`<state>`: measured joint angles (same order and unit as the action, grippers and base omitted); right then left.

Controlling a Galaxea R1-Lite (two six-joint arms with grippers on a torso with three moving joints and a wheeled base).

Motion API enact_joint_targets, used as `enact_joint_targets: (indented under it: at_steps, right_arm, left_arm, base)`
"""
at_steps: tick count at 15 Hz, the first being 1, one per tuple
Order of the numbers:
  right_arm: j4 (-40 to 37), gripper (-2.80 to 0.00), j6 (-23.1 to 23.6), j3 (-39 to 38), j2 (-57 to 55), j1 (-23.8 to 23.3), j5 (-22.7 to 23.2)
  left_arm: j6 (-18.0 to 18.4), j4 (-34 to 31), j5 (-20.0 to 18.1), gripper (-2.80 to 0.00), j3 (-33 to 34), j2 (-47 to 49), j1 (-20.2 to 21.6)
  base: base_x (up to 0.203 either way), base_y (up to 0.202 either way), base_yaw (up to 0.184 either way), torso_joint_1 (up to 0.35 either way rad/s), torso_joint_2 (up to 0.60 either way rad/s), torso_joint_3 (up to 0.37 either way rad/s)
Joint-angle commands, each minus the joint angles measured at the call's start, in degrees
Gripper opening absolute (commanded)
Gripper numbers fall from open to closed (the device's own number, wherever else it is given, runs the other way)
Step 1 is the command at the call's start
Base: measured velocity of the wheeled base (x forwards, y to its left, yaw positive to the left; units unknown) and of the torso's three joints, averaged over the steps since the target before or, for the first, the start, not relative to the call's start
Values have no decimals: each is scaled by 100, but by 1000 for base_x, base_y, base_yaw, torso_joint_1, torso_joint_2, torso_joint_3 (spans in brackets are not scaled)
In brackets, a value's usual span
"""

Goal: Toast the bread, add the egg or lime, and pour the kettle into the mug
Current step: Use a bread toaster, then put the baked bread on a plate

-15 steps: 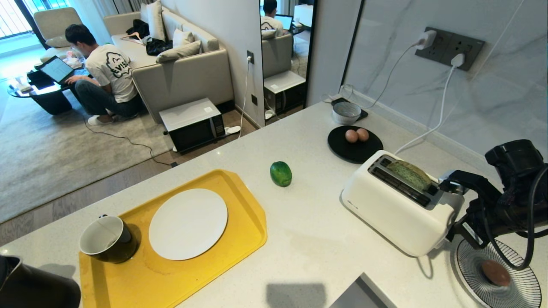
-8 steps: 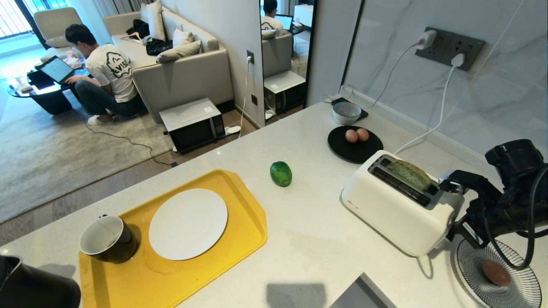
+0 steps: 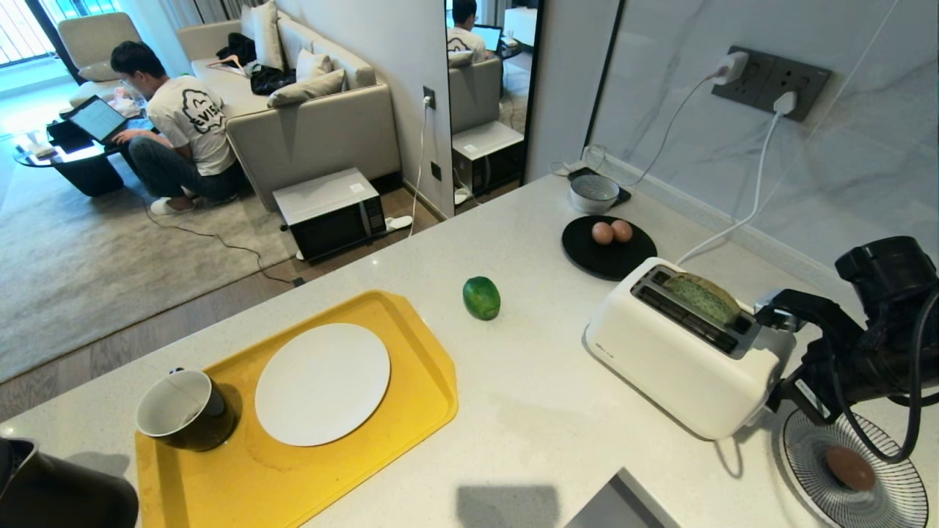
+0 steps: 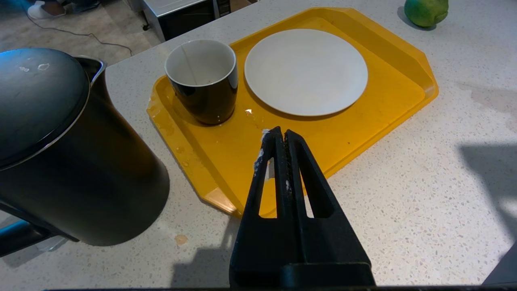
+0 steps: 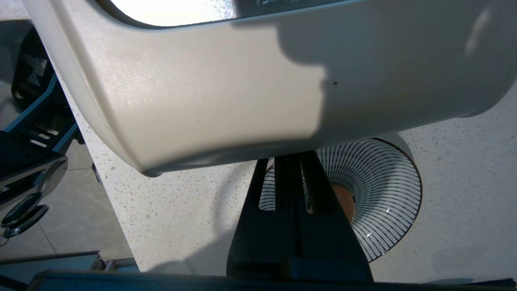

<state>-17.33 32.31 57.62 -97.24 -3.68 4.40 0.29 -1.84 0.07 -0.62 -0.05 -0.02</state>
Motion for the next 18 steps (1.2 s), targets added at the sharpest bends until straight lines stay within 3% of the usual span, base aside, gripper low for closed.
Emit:
enact_joint_targets:
  at_steps: [1,6,15,18]
  right_arm:
    - [-7,-280,16,-25,192,-8,-13]
    - [-32,-280,13,-200,1080,-37,-203]
    - [-31,-280,-19,-1003,4102,-42,-1045]
    - [-31,-280,-412,-1271,5418,-68,-1275]
  left_arm:
    - [-3,0,1,-280,1,5,2]
    - [-3,0,1,-280,1,5,2]
    - [-3,0,1,-280,1,5,2]
    - [-3,0,1,-280,1,5,-3]
  base:
    - [0,0,0,0,0,0]
    - [0,0,0,0,0,0]
    - [0,0,0,0,0,0]
    - [0,0,0,0,0,0]
